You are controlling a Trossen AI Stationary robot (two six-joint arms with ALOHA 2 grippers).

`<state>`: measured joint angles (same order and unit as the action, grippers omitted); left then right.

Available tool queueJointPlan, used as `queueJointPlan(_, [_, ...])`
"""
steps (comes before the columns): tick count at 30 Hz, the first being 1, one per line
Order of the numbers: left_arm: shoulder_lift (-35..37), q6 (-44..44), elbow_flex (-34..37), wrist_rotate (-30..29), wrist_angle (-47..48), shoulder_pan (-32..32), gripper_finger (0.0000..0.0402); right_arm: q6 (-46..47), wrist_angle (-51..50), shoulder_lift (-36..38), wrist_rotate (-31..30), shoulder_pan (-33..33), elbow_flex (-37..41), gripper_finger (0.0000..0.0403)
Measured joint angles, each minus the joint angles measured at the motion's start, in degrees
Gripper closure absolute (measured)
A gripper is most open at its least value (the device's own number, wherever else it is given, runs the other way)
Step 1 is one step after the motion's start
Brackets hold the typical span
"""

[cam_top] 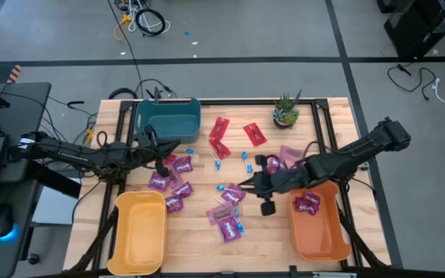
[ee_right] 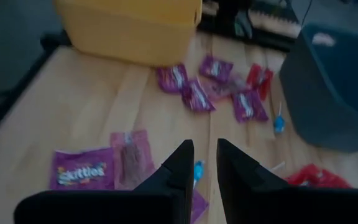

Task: Sort candy
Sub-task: Put the purple candy into the orange bin

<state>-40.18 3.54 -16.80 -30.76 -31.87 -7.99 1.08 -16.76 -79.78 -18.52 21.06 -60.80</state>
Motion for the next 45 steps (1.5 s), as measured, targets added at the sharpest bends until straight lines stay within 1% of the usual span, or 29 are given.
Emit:
queueJointPlan(6, [0.0, 1.28, 0.0, -0.02, 0.52, 0.0, 0.0396, 2.65, 2.22, -7.21, 0.04, -1.9, 0.0, 0.0346])
queueJointPlan(9, [0.0, 1.29, 0.0, -0.01, 0.54, 0.0, 0.0396, 5.9, 1.96, -10.35, 0.46, -2.54, 0.02, 0.0346])
queueJointPlan(14, [0.0, 1.34, 0.0, 1.47, 0.72, 0.01, 0.0396, 9.66, 1.57, -13.9, 4.78, -3.43, 0.02, 0.0346])
queueJointPlan(19, [0.0, 1.34, 0.0, 2.48, 0.72, 0.0, 0.0396, 9.24, 0.73, -17.12, 5.99, -3.52, 0.02, 0.0332])
queueJointPlan(26, [0.0, 1.34, 0.0, 4.6, 1.21, 0.0, 0.0396, 7.89, -0.83, -20.91, 6.09, -3.52, 0.02, 0.0282])
queueJointPlan(30, [0.0, 1.34, 0.0, 4.94, 2.26, 0.01, 0.0396, 7.85, -1.71, -23.16, 6.04, -3.21, 0.02, 0.0263])
queueJointPlan(36, [0.0, 1.43, 0.0, 4.94, 3.27, 0.0, 0.0396, 8.18, -2.91, -25.24, 4.77, -3.04, 0.02, 0.0252])
queueJointPlan(45, [0.02, 1.59, 0.0, 4.99, 3.79, 0.0, 0.0396, 7.97, -3.85, -27.77, 4.54, -3.48, 0.02, 0.0251])
